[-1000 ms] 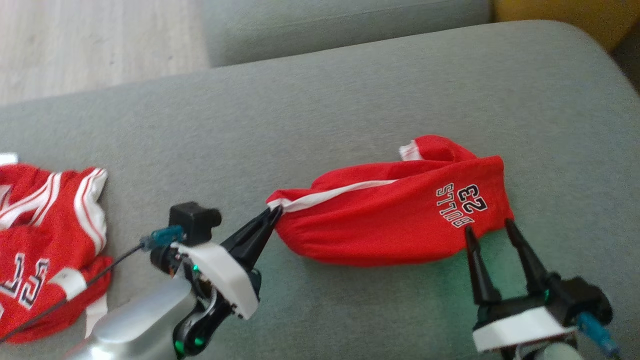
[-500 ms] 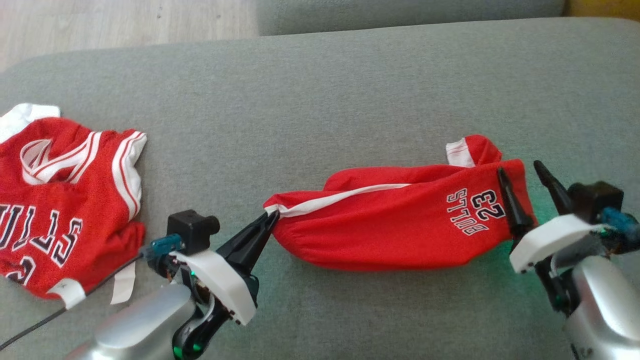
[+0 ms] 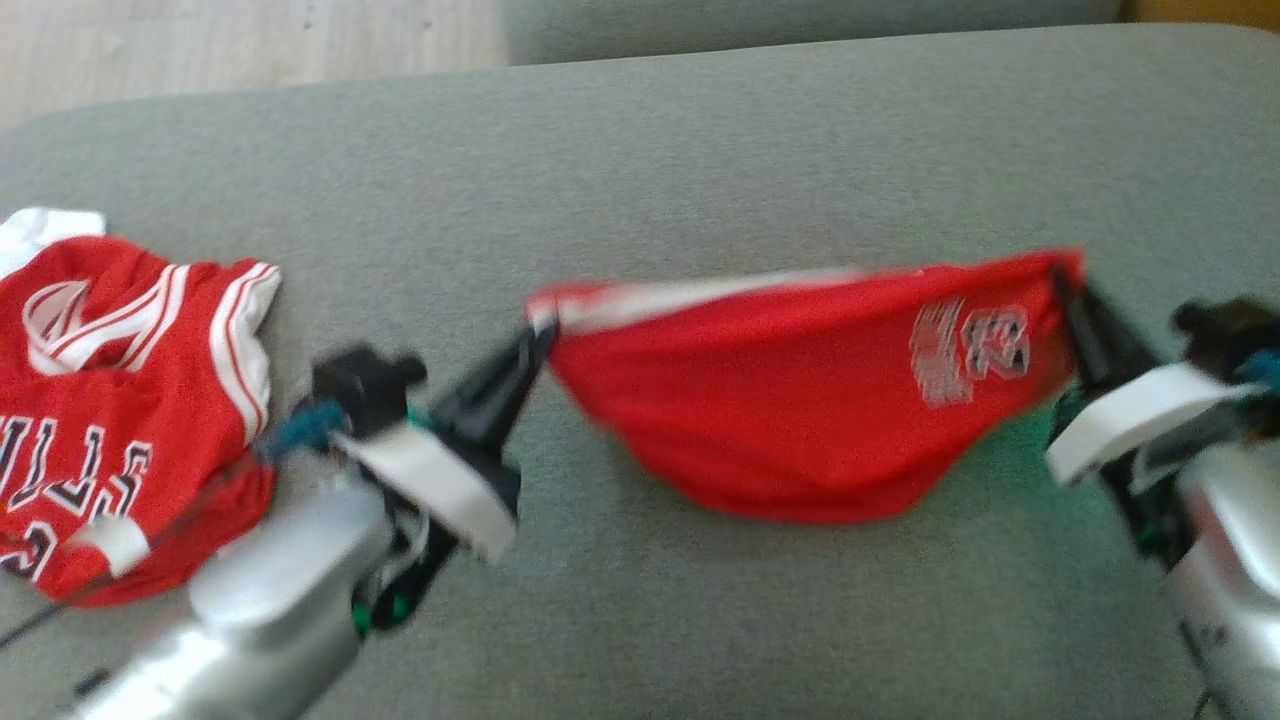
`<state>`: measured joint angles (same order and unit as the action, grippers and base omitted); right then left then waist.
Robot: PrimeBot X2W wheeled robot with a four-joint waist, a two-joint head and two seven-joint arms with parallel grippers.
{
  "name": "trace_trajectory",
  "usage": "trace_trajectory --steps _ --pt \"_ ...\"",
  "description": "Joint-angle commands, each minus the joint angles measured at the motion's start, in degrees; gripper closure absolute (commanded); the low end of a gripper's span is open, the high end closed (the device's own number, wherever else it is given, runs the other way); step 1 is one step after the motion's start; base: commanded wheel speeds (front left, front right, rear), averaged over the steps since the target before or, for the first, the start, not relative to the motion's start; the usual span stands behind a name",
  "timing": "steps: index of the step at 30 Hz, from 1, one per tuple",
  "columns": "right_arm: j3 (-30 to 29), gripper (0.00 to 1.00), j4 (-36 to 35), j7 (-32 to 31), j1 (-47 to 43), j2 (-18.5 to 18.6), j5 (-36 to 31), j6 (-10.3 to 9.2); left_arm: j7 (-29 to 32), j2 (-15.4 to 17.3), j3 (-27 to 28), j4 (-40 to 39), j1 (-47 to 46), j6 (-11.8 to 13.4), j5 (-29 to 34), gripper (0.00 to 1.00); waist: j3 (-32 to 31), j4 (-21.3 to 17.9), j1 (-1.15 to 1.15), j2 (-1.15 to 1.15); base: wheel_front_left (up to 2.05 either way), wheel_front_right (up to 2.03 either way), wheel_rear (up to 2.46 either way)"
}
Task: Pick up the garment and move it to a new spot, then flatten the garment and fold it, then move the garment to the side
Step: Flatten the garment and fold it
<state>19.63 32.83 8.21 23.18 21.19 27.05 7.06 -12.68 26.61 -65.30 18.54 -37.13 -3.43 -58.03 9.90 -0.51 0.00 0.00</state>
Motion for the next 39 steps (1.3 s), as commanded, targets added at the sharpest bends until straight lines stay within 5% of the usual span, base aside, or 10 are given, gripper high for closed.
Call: trace_trajectory --steps 1,8,17,22,23,24,39 --pt "-0.5 1.0 -1.2 2.0 2.5 2.0 -0.5 0.43 -1.4 0.6 4.6 -1.0 -5.0 0.7 1.1 1.0 -0.3 -1.0 0.0 0.0 0.0 0.0 0.0" --pt "-6.6 1.0 -8.3 6.2 4.5 5.1 -4.1 0.43 -2.3 -2.7 18.6 -5.4 -5.2 0.7 8.1 1.0 -0.8 -4.1 0.0 0.0 0.0 0.0 0.0" --pt "1.1 1.0 -25.0 2.6 -20.6 3.4 -5.5 0.43 -2.3 -2.3 18.5 -5.4 10.3 -0.1 9.8 1.0 -0.4 -4.4 0.0 0.0 0.0 0.0 0.0" --pt "4.6 1.0 -27.2 -1.0 -30.2 2.1 -5.7 0.43 -2.3 -2.5 19.6 -5.4 16.5 0.3 11.3 1.0 -0.2 -3.8 0.0 0.0 0.0 0.0 0.0" --pt "4.3 0.63 -27.2 -1.8 -31.1 2.0 -5.9 0.43 -2.3 -2.7 19.8 -5.3 17.2 0.2 11.7 1.0 -0.2 -3.6 0.0 0.0 0.0 0.0 0.0" --pt "3.7 0.0 -27.3 -2.2 -31.8 1.7 -6.0 0.43 -2.3 -2.9 20.1 -5.3 17.8 0.1 12.1 1.0 -0.4 -3.4 0.0 0.0 0.0 0.0 0.0" --pt "-6.5 0.0 -37.2 -12.2 -42.9 3.7 9.4 0.43 -2.3 -3.6 23.9 -4.0 20.4 -0.1 16.7 1.0 -1.9 -2.5 0.0 0.0 0.0 0.0 0.0"
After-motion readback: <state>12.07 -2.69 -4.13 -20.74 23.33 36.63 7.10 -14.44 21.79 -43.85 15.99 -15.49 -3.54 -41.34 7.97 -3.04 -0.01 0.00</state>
